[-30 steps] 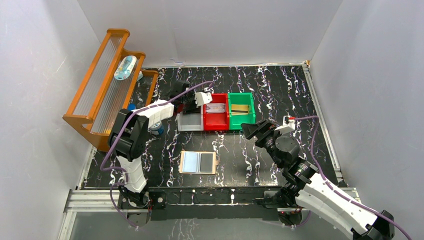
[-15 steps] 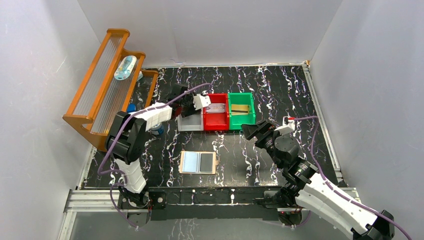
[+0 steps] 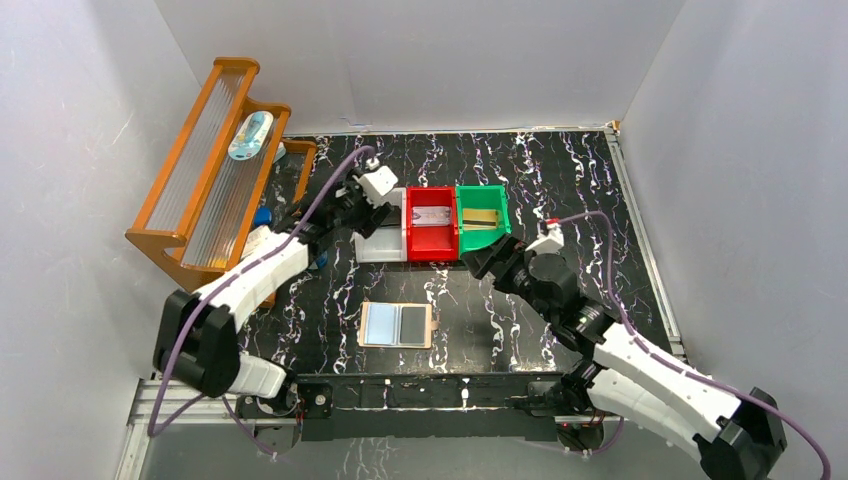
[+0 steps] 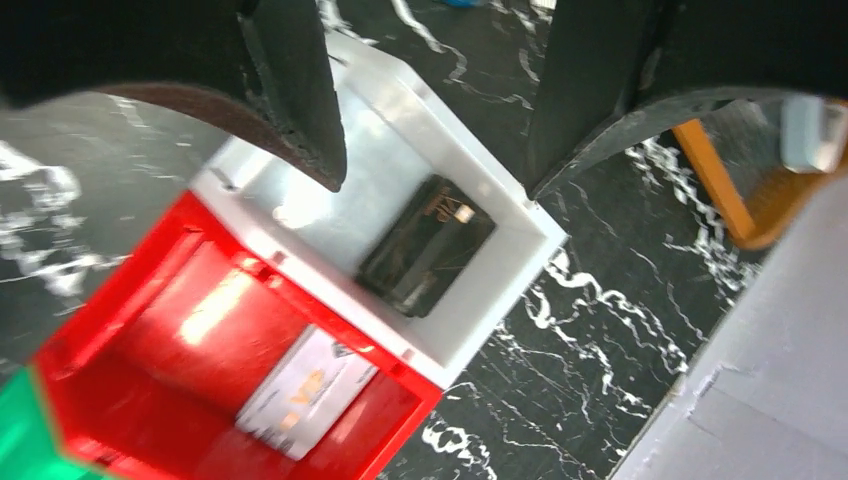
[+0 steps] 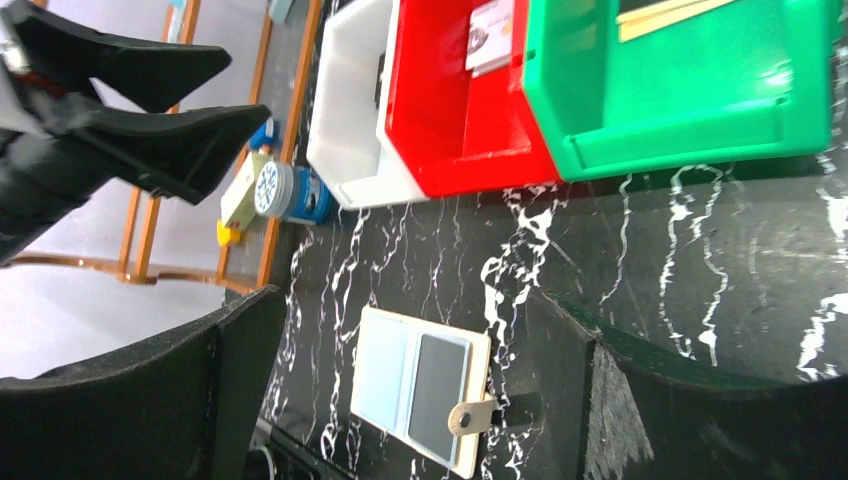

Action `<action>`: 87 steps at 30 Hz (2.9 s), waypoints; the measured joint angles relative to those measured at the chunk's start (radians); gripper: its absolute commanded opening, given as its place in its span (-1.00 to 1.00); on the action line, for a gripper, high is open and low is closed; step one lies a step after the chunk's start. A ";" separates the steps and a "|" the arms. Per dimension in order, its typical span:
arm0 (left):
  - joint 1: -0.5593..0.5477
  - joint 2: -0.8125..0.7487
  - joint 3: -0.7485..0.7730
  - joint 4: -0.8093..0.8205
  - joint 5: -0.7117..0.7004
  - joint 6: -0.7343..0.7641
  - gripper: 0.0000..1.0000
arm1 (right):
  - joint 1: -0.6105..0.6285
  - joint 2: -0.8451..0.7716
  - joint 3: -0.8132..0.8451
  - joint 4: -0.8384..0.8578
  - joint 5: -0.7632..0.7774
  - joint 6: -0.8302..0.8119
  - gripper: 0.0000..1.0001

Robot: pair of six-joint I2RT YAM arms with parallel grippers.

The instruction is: Take the credit cards out of the card holder

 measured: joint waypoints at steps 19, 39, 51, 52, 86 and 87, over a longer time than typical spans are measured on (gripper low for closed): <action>0.000 -0.551 -0.378 -0.108 -0.013 -0.894 0.97 | 0.081 0.465 0.164 0.018 -0.365 0.018 0.34; 0.000 -0.639 -0.395 -0.202 -0.053 -1.093 0.97 | 0.242 0.775 0.352 -0.177 -0.304 0.033 0.12; 0.000 -0.655 -0.423 -0.174 0.082 -1.095 0.85 | 0.243 0.819 0.365 -0.176 -0.332 0.039 -0.05; 0.000 -0.647 -0.423 -0.169 0.097 -1.095 0.83 | 0.243 0.825 0.365 -0.176 -0.333 0.039 -0.05; 0.000 -0.444 -0.572 -0.128 0.462 -1.186 0.04 | 0.234 0.879 0.342 -0.131 -0.360 0.146 -0.19; 0.000 -0.435 -0.578 -0.117 0.463 -1.196 0.03 | 0.234 0.879 0.342 -0.131 -0.360 0.146 -0.19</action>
